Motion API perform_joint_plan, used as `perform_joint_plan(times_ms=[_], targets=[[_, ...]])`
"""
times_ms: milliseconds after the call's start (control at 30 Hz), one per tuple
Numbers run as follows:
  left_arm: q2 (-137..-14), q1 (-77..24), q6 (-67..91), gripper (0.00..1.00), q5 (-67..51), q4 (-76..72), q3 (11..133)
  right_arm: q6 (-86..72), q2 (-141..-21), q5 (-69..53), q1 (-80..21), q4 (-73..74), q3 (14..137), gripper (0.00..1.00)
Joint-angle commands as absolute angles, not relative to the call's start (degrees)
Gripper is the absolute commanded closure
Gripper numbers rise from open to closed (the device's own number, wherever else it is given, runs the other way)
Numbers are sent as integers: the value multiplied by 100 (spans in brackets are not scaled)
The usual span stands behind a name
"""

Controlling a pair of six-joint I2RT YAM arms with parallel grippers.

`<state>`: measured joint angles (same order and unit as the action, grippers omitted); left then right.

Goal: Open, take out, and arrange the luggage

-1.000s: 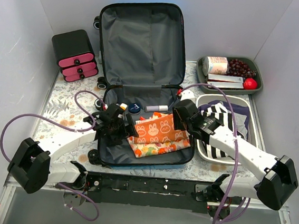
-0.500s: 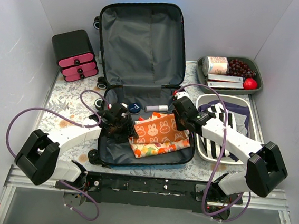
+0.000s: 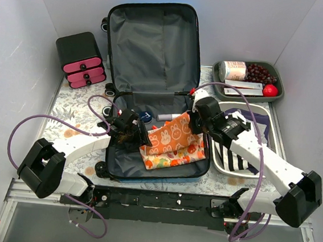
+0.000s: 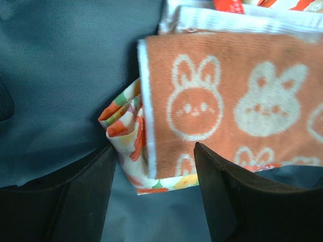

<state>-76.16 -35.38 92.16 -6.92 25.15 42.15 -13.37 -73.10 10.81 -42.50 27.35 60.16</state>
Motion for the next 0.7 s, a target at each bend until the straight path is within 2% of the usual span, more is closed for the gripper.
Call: perform_joint_plan(times_ms=[0, 267, 467, 667], targets=[[-7409, -3568, 9088, 36, -738, 2435, 4473, -1002, -7075, 1932, -4254, 3188, 6609, 99], [-7506, -3577, 9018, 37, -931, 2364, 4711, -993, -7014, 2803, -4087, 3875, 6767, 99], [-7620, -3647, 9053, 37, -1283, 2058, 4728, -729, -7101, 1820, -3832, 3806, 6469, 99], [-7901, -3823, 9088, 36, -1257, 2030, 4948, -1028, -7242, 2381, -3779, 3797, 6425, 99]])
